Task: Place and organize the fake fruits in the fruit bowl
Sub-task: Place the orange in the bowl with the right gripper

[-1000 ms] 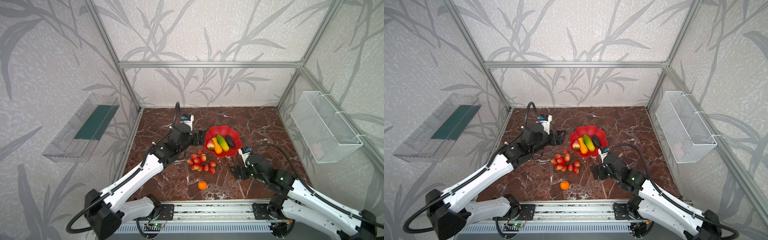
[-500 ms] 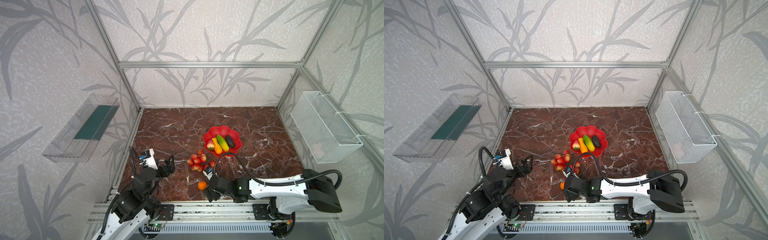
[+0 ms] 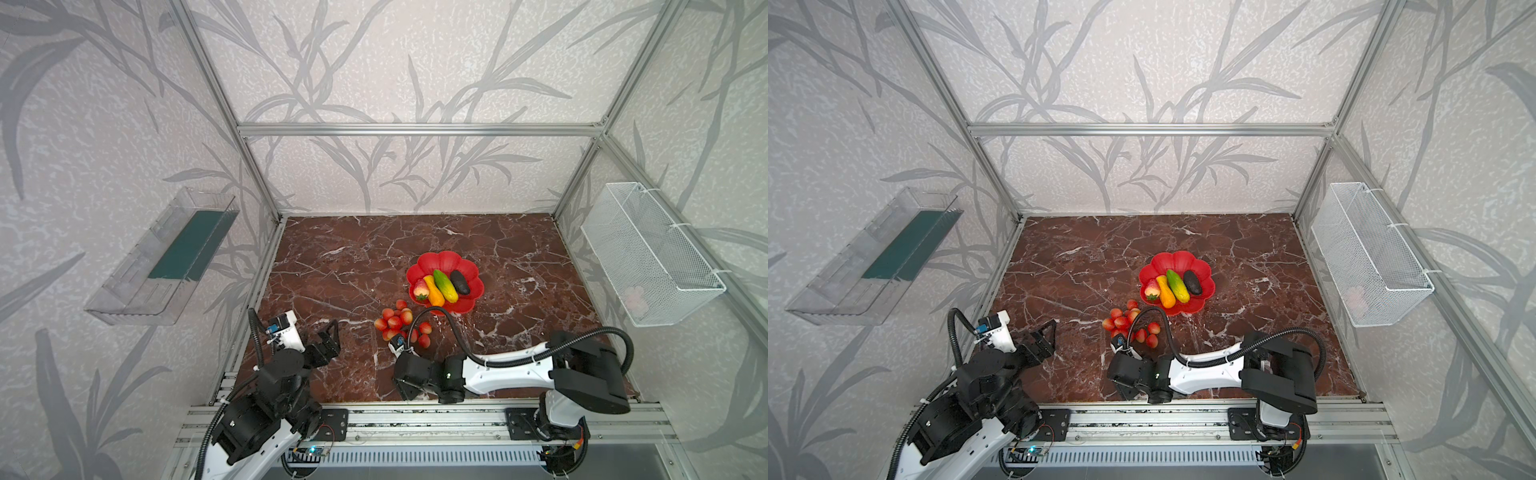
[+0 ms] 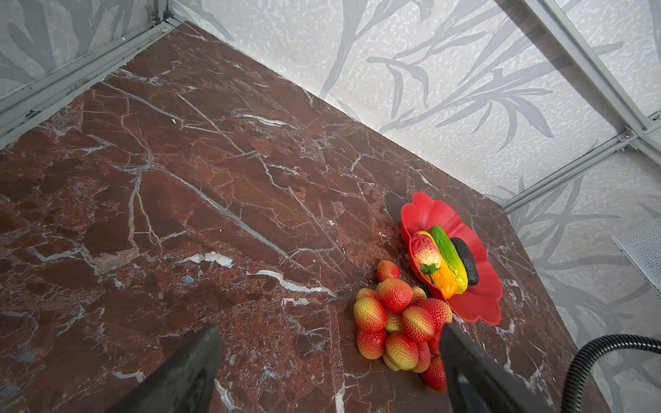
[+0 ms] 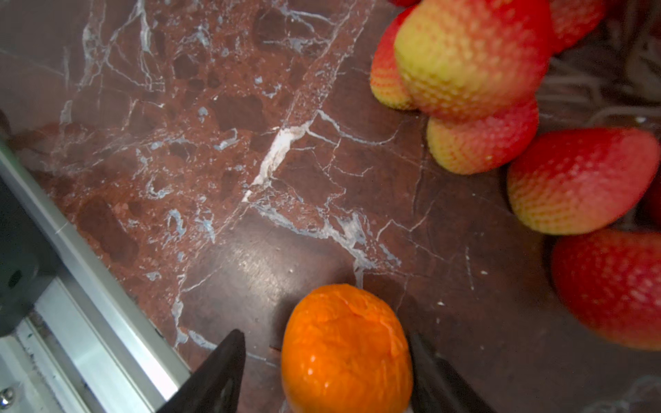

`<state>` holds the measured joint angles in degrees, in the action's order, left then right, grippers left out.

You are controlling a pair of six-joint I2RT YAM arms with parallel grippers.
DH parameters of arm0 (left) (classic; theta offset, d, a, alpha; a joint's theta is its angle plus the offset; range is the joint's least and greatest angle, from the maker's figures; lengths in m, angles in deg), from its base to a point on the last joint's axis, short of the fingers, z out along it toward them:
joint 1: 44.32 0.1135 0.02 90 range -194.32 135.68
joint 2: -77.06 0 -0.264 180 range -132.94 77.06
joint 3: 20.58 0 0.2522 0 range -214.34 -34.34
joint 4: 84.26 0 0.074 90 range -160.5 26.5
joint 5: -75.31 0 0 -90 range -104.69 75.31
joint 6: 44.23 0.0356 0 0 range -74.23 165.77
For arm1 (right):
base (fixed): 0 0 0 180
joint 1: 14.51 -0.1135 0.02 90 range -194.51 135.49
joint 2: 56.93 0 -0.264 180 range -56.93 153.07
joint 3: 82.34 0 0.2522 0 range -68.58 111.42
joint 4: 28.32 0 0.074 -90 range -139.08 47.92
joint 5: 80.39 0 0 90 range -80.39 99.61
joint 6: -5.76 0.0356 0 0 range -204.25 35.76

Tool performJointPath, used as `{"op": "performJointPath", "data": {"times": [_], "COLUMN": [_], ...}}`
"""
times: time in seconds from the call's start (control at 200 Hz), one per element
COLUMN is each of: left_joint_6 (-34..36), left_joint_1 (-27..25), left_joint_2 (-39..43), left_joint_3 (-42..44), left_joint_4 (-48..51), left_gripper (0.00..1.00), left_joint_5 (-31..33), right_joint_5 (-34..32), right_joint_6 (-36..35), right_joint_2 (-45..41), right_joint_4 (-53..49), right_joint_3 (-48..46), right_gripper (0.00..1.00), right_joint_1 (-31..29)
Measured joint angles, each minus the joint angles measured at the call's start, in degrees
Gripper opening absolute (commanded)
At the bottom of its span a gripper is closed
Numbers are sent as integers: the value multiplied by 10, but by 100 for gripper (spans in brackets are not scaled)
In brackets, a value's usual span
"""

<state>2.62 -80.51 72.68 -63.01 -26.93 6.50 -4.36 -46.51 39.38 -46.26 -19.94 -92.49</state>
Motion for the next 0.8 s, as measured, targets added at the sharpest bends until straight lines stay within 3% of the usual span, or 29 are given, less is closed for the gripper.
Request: {"op": "performJointPath", "data": {"times": [0.11, 0.21, 0.335, 0.445, 0.555, 0.665, 0.8], "left_joint_6": [0, 0, 1, 1, 5, 7, 12], "left_joint_1": [0, 0, 0, 0, 0, 0, 0], "left_joint_2": [0, 0, 0, 0, 0, 0, -3], "left_joint_3": [0, 0, 0, 0, 1, 4, 5], "left_joint_4": [2, 2, 1, -3, -7, -8, -19], "left_gripper": [95, 95, 95, 95, 95, 95, 95], "left_joint_5": [0, -2, -6, -13, -16, -19, -31], "right_joint_5": [-7, -19, -30, -42, -39, -31, -5], "right_joint_6": [2, 0, -13, -40, -75, -108, -139], "right_joint_2": [-2, -33, -155, -282, -366, -379, -336], "right_joint_4": [1, -8, -34, -51, -70, -82, -79], "right_joint_3": [0, -6, -33, -52, -65, -70, -70], "right_gripper": [41, 38, 36, 37, 37, 37, 37], "right_joint_1": [4, 9, 43, 113, 224, 326, 398]}}
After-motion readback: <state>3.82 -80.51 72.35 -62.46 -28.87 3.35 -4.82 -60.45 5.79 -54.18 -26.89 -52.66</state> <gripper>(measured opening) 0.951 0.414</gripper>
